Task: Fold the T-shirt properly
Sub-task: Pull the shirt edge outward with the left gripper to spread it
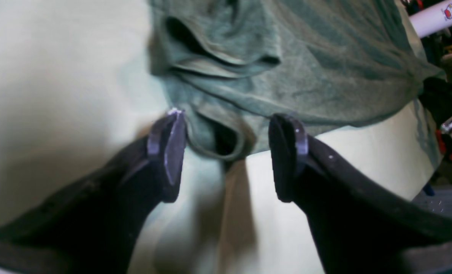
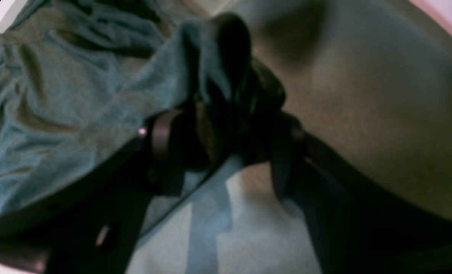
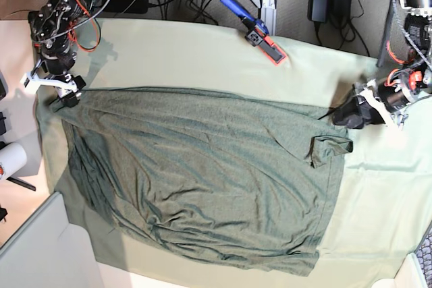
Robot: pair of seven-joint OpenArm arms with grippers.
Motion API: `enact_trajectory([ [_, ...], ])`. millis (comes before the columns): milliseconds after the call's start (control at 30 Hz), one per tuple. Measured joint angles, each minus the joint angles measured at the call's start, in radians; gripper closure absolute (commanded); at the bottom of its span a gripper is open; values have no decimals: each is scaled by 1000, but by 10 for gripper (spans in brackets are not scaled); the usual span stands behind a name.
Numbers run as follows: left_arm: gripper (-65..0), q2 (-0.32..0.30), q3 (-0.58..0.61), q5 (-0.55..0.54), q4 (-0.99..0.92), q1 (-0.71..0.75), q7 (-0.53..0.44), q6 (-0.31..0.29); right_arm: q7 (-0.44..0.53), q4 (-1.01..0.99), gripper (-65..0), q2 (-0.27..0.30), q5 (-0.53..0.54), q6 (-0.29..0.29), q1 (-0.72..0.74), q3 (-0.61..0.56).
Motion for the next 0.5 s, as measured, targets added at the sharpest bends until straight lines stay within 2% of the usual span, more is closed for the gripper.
enact_trajectory([
  [300,-375,31,24,60,0,0,-53,19,7,0,-336,-11,14,0,0,1],
  [333,-340,33,26,66,0,0,-61,19,8,0,-336,-11,14,0,0,1],
  [433,-95,33,31,106,0,-3,-72,27,7,0,-334,-17,13,-1,10,1],
  [467,-30,33,31,120,0,-3,-70,27,7,0,-334,-20,14,-2,15,2],
  [500,0,33,31,125,-1,-2,-70,21,3,0,-334,-23,14,-2,23,1],
])
